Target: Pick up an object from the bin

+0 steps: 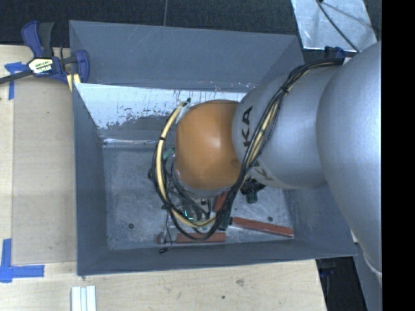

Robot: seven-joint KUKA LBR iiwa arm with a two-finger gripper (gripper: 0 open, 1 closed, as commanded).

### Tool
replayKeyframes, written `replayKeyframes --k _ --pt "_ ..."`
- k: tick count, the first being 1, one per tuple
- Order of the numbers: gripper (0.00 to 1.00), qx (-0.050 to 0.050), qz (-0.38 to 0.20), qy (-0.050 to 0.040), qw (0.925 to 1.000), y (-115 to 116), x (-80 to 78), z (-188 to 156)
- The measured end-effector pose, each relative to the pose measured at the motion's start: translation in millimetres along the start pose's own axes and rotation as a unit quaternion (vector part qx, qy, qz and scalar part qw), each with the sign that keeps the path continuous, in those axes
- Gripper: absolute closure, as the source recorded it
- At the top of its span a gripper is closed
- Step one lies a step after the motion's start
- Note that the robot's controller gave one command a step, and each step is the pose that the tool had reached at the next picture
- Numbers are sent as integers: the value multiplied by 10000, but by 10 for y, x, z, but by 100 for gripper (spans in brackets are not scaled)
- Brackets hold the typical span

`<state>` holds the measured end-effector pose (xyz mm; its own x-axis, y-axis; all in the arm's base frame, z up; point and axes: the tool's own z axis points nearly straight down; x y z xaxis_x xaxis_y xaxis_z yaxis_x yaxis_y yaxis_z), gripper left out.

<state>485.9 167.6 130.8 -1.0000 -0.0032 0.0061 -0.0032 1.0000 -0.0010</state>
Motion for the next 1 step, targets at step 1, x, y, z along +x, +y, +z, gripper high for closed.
replayKeyframes --k 1 --pt "0 -4 -331 -56 9994 -1068 -78 596"
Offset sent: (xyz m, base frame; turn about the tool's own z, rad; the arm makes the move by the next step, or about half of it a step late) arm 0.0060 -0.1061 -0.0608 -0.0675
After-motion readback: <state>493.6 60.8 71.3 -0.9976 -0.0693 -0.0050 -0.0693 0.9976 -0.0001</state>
